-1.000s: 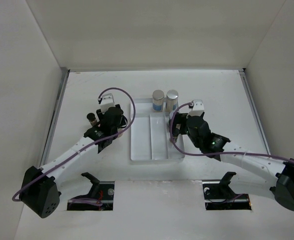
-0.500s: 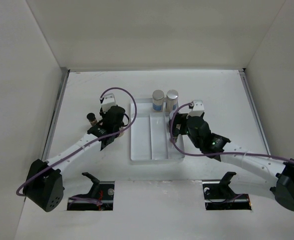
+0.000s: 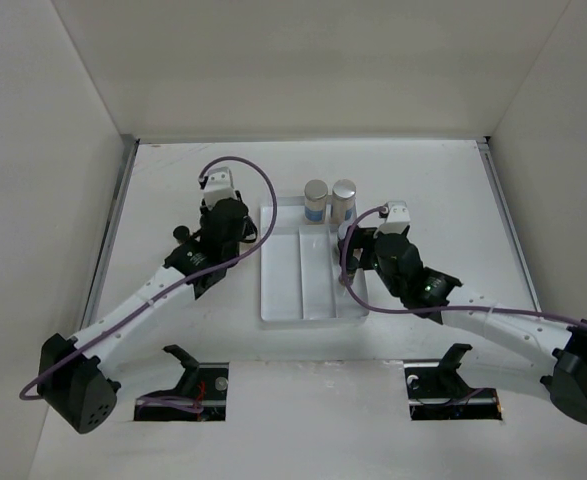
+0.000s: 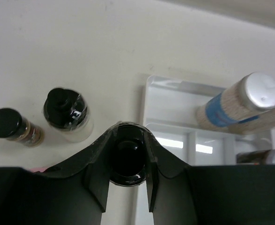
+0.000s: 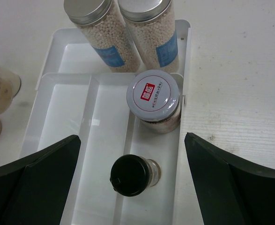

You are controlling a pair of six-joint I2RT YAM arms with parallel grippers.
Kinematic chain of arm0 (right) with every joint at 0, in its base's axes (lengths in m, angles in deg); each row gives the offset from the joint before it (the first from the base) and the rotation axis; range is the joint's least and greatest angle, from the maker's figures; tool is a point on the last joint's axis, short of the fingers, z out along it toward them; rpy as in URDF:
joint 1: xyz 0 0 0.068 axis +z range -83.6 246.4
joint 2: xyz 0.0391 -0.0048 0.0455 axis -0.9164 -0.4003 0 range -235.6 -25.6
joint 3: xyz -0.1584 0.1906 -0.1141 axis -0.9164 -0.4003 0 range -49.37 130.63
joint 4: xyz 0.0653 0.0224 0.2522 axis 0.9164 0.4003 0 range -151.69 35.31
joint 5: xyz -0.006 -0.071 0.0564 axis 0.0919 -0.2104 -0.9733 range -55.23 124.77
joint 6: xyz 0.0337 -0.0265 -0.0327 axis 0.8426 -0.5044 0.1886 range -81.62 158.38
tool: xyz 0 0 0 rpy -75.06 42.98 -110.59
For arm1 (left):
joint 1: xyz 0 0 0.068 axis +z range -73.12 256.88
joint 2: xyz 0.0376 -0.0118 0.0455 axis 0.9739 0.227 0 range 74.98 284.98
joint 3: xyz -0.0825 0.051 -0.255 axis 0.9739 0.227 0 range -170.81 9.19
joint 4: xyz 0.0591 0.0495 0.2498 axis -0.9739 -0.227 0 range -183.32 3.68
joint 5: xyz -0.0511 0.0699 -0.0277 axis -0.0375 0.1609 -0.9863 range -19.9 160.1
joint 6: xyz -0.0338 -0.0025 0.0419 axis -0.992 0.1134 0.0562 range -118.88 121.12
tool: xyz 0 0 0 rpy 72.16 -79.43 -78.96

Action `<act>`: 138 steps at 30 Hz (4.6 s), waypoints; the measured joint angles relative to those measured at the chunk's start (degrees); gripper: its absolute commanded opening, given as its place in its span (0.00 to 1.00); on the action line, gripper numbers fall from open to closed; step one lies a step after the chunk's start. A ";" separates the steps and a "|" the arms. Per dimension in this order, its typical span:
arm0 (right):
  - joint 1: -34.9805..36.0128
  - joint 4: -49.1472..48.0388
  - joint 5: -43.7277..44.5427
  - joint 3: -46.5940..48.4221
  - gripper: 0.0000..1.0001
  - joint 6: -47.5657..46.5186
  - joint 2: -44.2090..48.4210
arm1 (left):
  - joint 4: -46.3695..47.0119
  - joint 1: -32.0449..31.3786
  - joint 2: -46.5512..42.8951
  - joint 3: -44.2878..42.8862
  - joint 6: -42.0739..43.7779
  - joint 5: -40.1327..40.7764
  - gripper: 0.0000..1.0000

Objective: Organize the condiment bottles

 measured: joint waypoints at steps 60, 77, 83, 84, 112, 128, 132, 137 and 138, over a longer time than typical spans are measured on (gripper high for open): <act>0.15 -6.99 -3.23 -4.68 1.00 0.31 6.03 | 6.91 13.94 10.32 -0.15 0.07 -0.20 0.81; 0.48 -7.32 -3.48 -4.68 1.00 0.31 6.03 | 9.46 16.55 21.99 -0.07 0.00 -0.46 0.59; 0.48 -7.34 -3.48 -4.70 1.00 0.31 6.03 | 9.99 16.39 22.40 -0.09 0.07 -0.48 0.37; 0.48 -7.32 -3.48 -4.70 1.00 0.31 6.03 | 9.79 16.35 22.16 -0.09 0.07 -0.50 0.36; 0.46 -7.58 -1.73 -5.81 1.00 0.52 8.02 | 8.61 -6.05 20.17 -4.98 -1.70 -2.43 0.34; 0.46 -7.72 -1.18 -5.81 1.00 0.55 8.74 | 13.38 -6.71 25.49 -4.72 -1.42 -3.23 0.75; 0.46 -7.74 -1.01 -5.81 1.00 0.55 9.03 | 13.53 -7.08 24.06 -4.15 -0.72 -3.13 0.83; 0.46 -7.74 -0.94 -5.81 1.00 0.55 9.14 | 13.03 -8.31 13.73 0.02 0.70 -1.57 0.82; 0.46 -7.76 -0.94 -5.81 1.00 0.55 9.14 | 12.70 -8.52 10.38 1.11 0.83 -0.92 0.82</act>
